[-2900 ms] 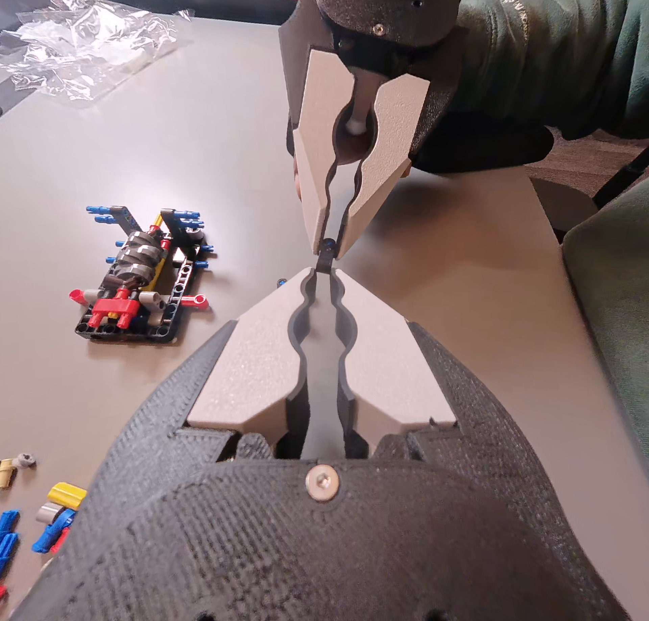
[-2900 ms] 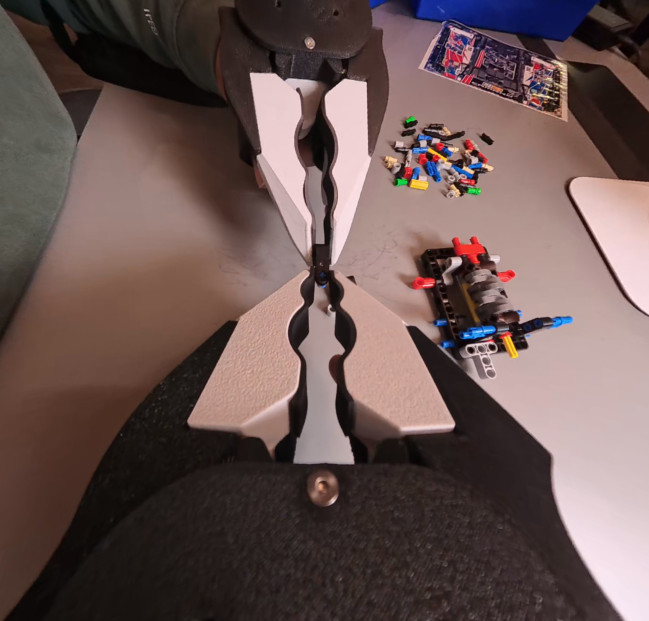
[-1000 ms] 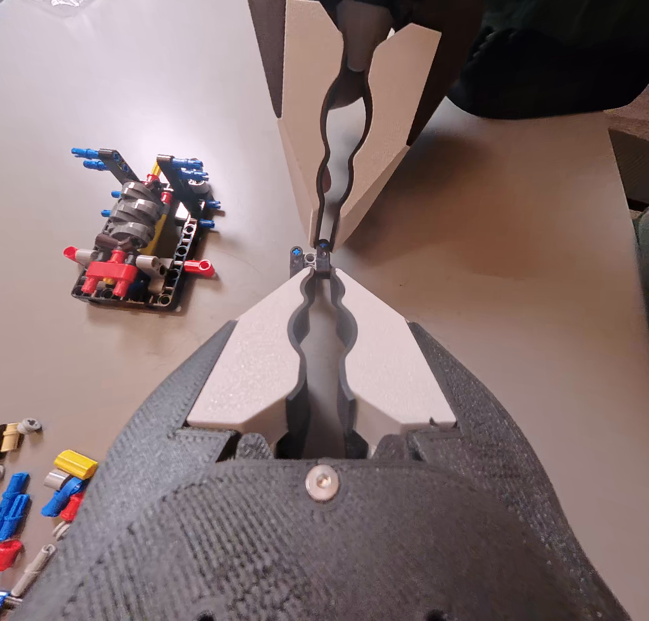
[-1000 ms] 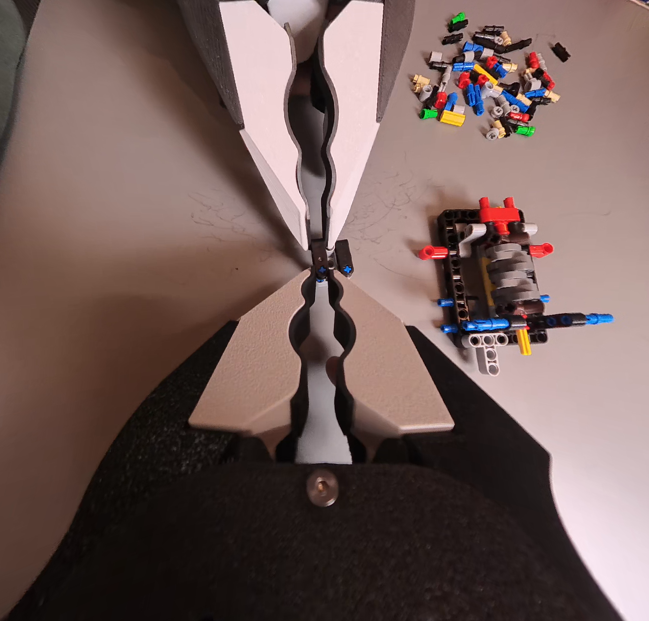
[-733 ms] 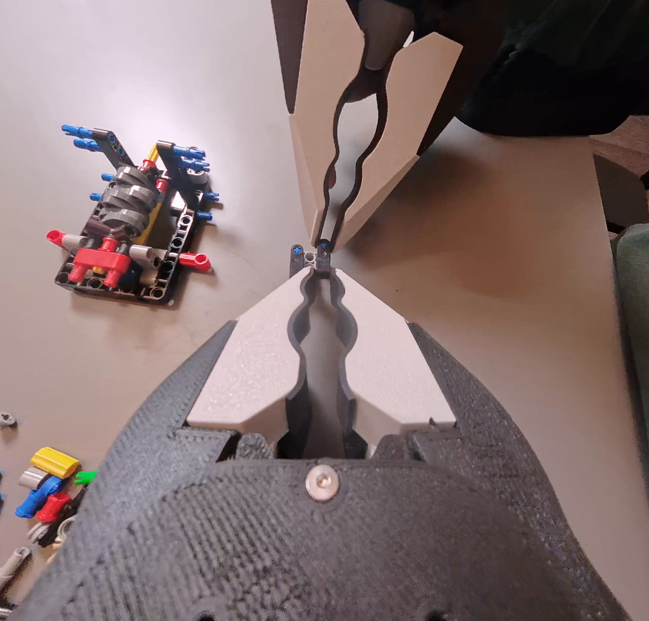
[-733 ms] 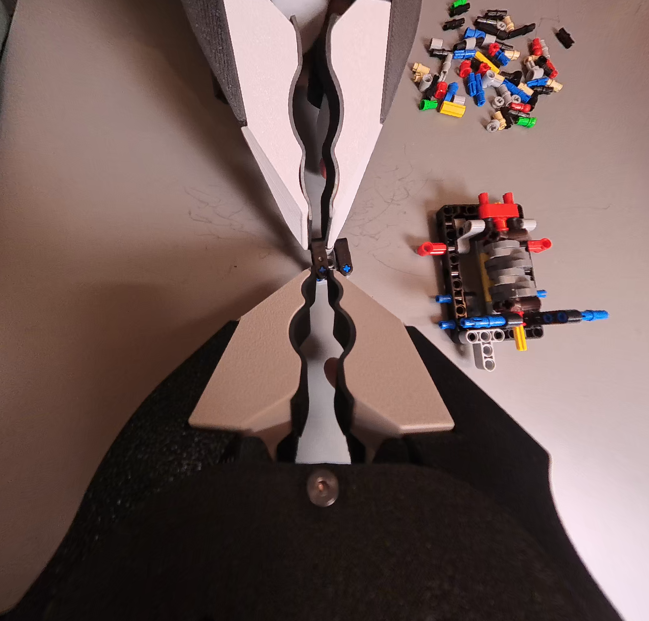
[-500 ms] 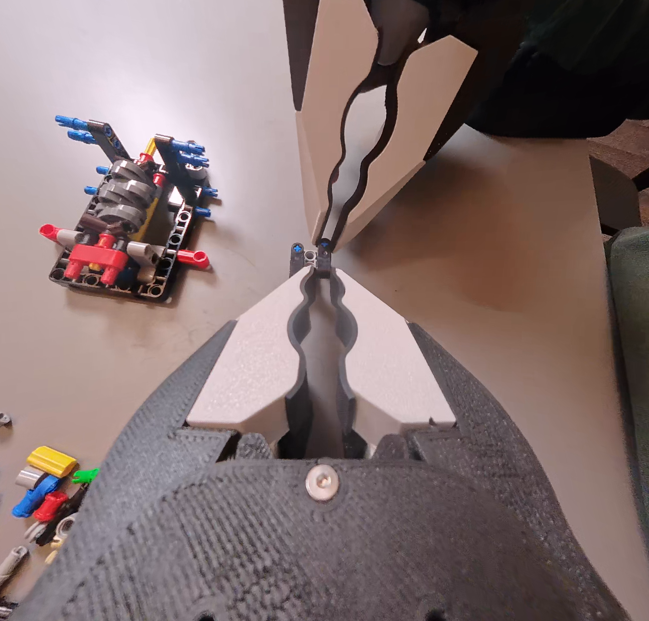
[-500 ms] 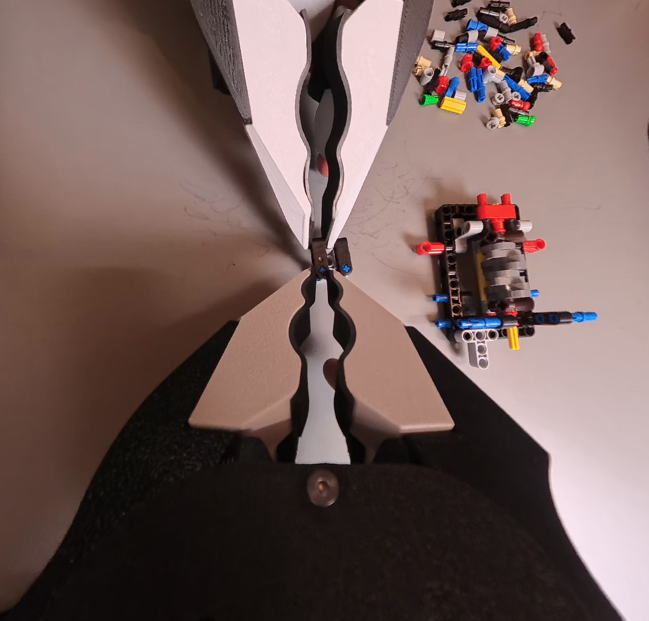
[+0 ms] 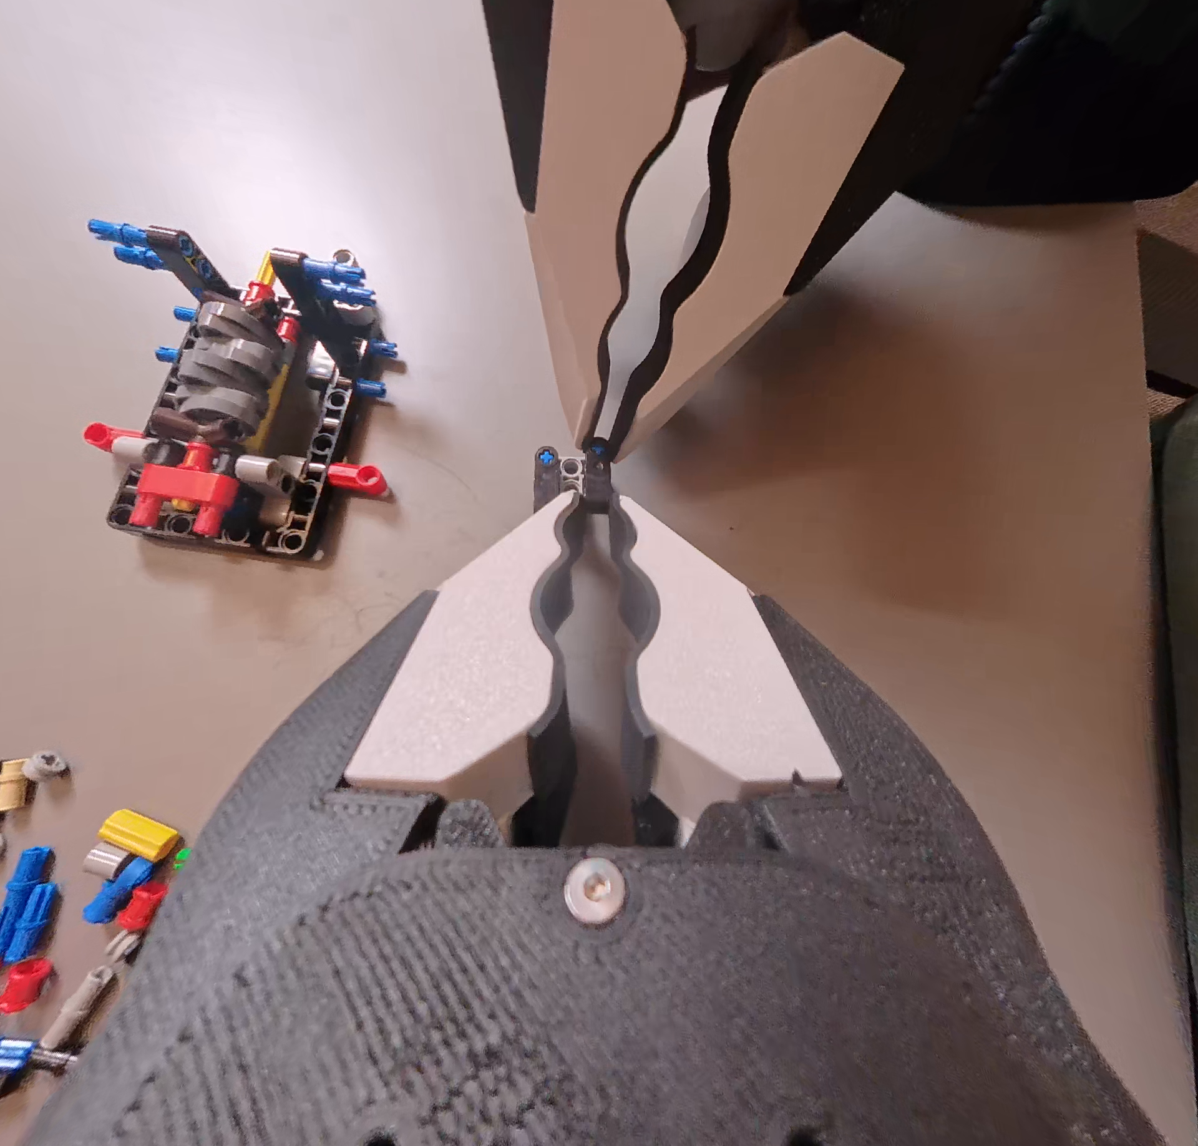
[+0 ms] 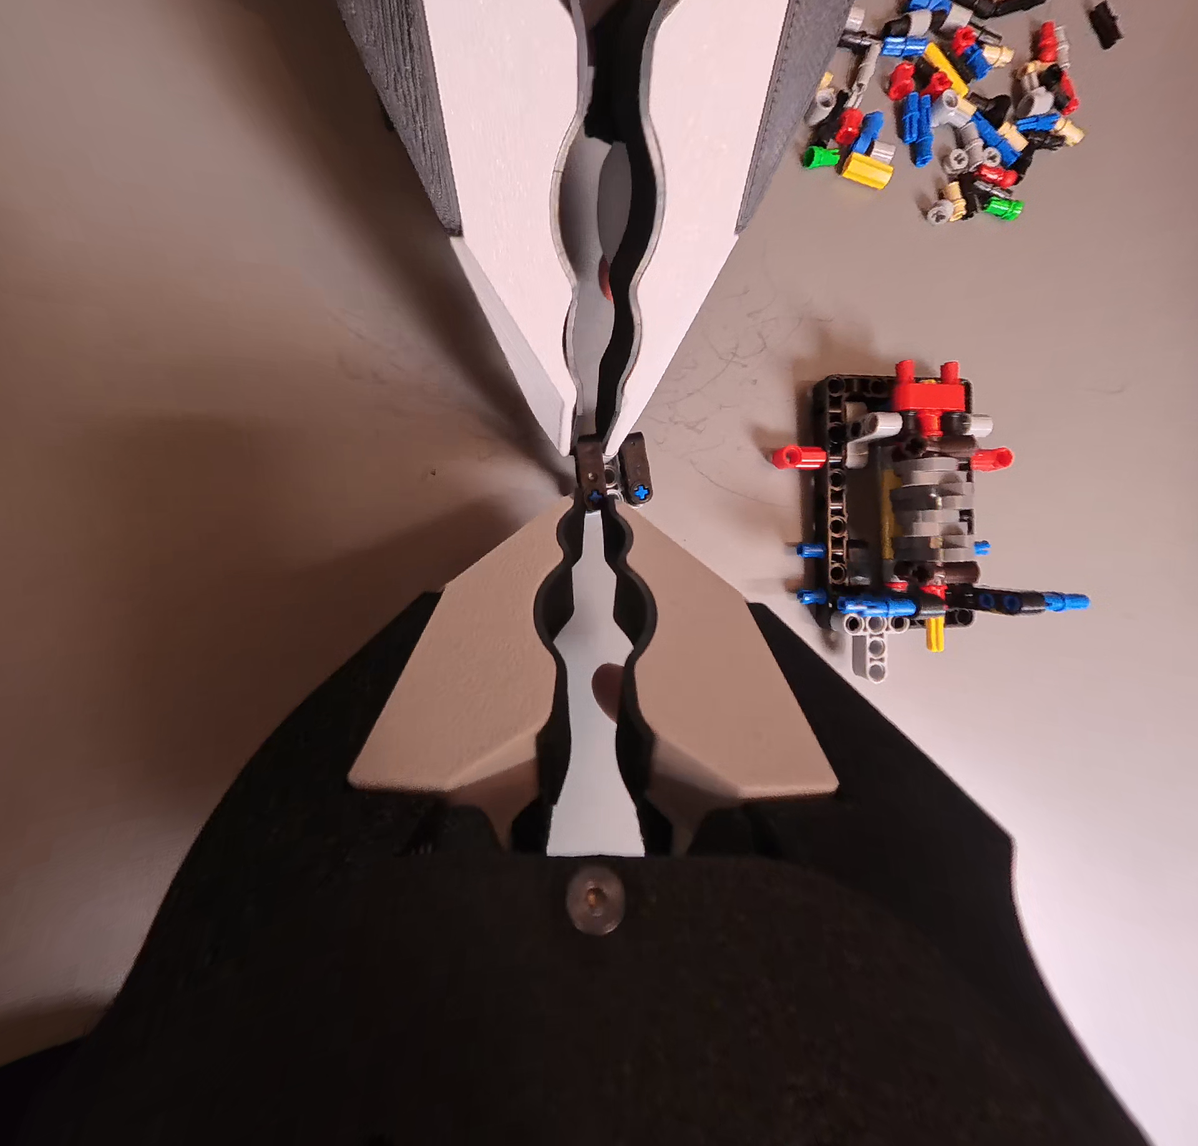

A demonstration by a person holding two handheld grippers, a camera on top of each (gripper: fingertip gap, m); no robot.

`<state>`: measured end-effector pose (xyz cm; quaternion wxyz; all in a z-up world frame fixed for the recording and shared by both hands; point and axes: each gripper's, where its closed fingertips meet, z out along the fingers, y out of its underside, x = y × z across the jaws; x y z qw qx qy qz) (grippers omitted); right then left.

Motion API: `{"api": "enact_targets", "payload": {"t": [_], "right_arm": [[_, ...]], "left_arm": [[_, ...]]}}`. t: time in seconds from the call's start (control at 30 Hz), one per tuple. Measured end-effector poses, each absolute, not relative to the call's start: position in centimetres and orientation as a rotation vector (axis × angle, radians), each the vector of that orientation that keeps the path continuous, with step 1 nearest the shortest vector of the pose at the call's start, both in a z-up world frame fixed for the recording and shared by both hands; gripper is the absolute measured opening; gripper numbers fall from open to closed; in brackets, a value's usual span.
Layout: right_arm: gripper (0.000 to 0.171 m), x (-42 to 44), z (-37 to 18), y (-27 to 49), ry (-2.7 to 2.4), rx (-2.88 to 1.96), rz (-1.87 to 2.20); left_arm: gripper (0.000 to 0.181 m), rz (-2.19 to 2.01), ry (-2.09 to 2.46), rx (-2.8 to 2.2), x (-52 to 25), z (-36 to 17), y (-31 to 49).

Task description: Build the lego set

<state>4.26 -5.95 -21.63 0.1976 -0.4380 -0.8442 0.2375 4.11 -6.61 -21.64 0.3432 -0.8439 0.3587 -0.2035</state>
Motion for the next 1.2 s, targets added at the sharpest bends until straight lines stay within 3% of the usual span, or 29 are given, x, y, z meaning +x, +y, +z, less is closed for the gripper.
{"api": "enact_targets", "payload": {"t": [0.83, 1.2], "right_arm": [[0.003, 3.8, -21.8, -6.1, -2.475, -1.202, 0.604], [0.002, 4.4, -21.5, -5.5, -2.240, -1.273, 0.895]], "left_arm": [[0.004, -0.330, 1.008, -2.183, 3.7, -22.4, -6.7], [0.006, -0.449, 0.932, -2.134, 4.1, -21.2, -6.4]]}}
